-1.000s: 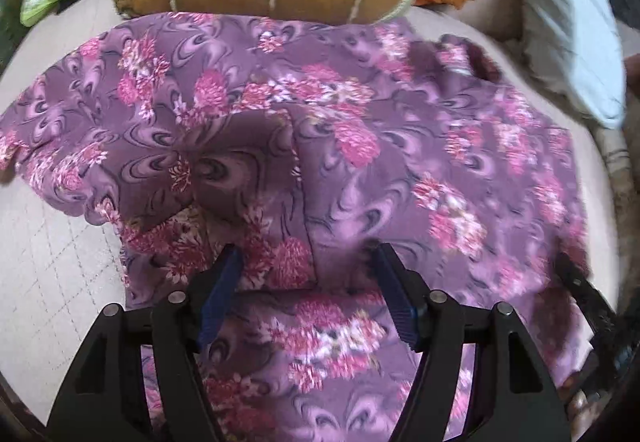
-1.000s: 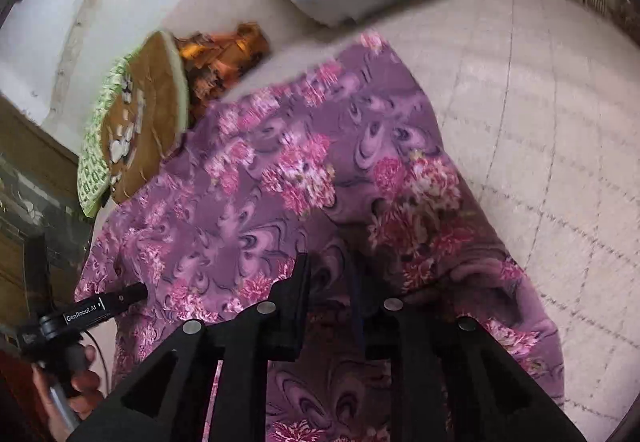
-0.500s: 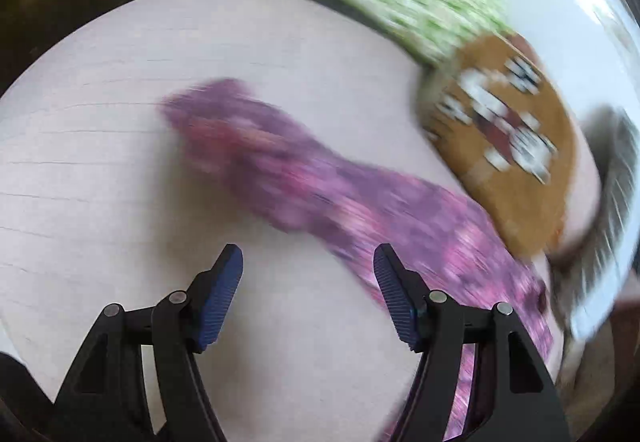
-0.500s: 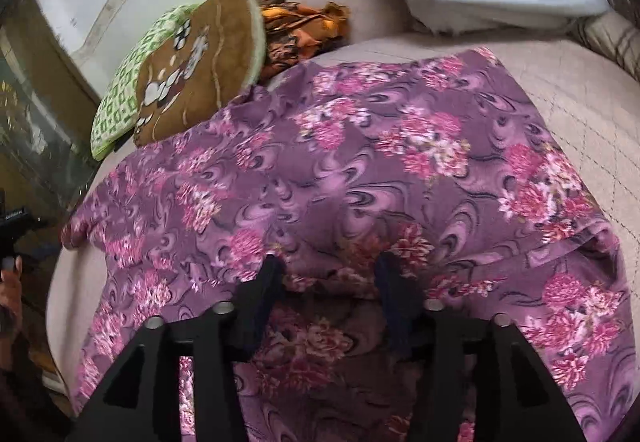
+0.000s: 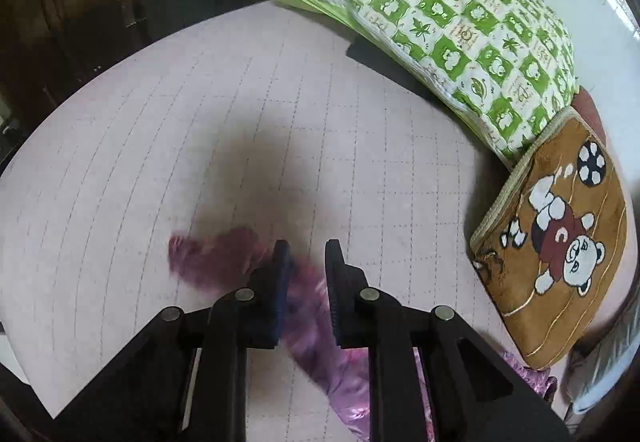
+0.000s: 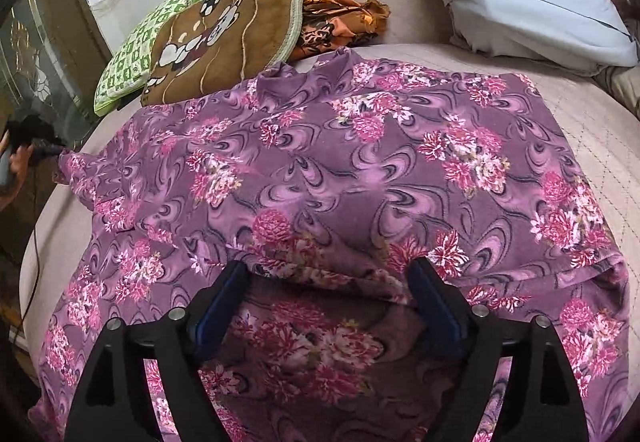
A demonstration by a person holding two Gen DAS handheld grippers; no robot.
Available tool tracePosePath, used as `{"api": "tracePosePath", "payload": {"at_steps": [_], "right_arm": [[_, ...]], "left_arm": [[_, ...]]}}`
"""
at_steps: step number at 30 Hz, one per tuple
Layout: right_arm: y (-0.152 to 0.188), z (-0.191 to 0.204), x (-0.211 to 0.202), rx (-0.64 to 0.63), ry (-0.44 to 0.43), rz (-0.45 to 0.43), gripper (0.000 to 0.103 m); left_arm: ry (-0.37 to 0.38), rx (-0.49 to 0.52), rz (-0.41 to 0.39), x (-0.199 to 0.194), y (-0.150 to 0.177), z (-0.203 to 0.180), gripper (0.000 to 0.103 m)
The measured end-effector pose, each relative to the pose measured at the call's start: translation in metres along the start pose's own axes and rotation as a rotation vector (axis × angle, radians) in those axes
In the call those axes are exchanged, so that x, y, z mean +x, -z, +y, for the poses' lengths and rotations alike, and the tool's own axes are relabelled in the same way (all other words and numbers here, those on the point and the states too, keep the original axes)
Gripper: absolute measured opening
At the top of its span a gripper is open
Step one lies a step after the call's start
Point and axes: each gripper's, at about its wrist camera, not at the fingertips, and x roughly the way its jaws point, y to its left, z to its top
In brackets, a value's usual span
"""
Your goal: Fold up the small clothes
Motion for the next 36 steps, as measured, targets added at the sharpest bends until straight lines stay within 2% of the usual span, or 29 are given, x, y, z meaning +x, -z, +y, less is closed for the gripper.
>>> {"api": "tracePosePath", "payload": {"at_steps": [1,3,4,5,7,10,12,14,16,18,19,20,24,28,30,34,36], "right_arm": [[0.000,0.000,0.000,-0.002,-0.001,0.000,0.087],[0.001,0.000,0.000,-0.005,-0.007,-0.001,0.089],[0.001,0.000,0.001,-0.007,-0.011,-0.001,0.090],[0.001,0.000,0.001,-0.009,-0.015,-0.002,0.091],[0.001,0.000,0.001,-0.010,-0.018,-0.003,0.092],[0.000,0.001,0.002,-0.008,-0.023,-0.006,0.092],[0.000,0.001,0.002,-0.009,-0.022,-0.005,0.092],[0.000,0.001,0.002,-0.012,-0.019,-0.004,0.092],[-0.001,0.002,0.002,-0.016,-0.012,-0.001,0.092],[-0.001,0.003,0.003,-0.021,-0.008,0.001,0.092],[0.000,0.003,0.003,-0.022,-0.006,0.002,0.092],[0.000,0.003,0.003,-0.023,-0.005,0.002,0.092],[0.000,0.003,0.002,-0.022,-0.005,0.001,0.092],[0.000,0.002,0.002,-0.018,-0.012,-0.001,0.092],[0.000,0.002,0.003,-0.016,-0.018,-0.001,0.093],[0.000,0.001,0.003,-0.015,-0.028,-0.003,0.094],[0.000,0.000,0.003,-0.013,-0.031,-0.005,0.094]], "left_arm": [[0.028,-0.009,-0.007,-0.003,-0.001,0.005,0.015],[0.092,-0.014,-0.040,-0.017,0.000,0.026,0.027],[0.119,-0.020,-0.054,-0.024,0.005,0.038,0.042],[0.136,-0.028,-0.065,-0.024,0.008,0.041,0.051],[0.182,-0.045,-0.072,-0.032,0.029,0.064,0.052],[0.257,-0.099,-0.024,-0.024,0.063,0.090,0.052],[0.293,-0.153,0.008,-0.011,0.085,0.100,0.052],[0.298,-0.204,0.031,0.006,0.097,0.102,0.052],[0.304,-0.247,0.032,0.018,0.098,0.097,0.051],[0.300,-0.250,-0.023,0.019,0.086,0.082,0.043],[0.316,-0.236,-0.022,0.022,0.078,0.073,0.019],[0.313,-0.229,-0.013,0.026,0.073,0.068,0.006],[0.223,-0.177,-0.031,0.031,0.050,0.038,0.005],[0.163,-0.118,-0.064,0.013,0.043,0.023,0.003],[0.143,-0.094,-0.093,-0.004,0.045,0.023,0.003],[0.099,0.001,-0.213,-0.060,0.054,0.017,0.003],[0.109,0.059,-0.270,-0.087,0.060,0.006,0.003]]}}
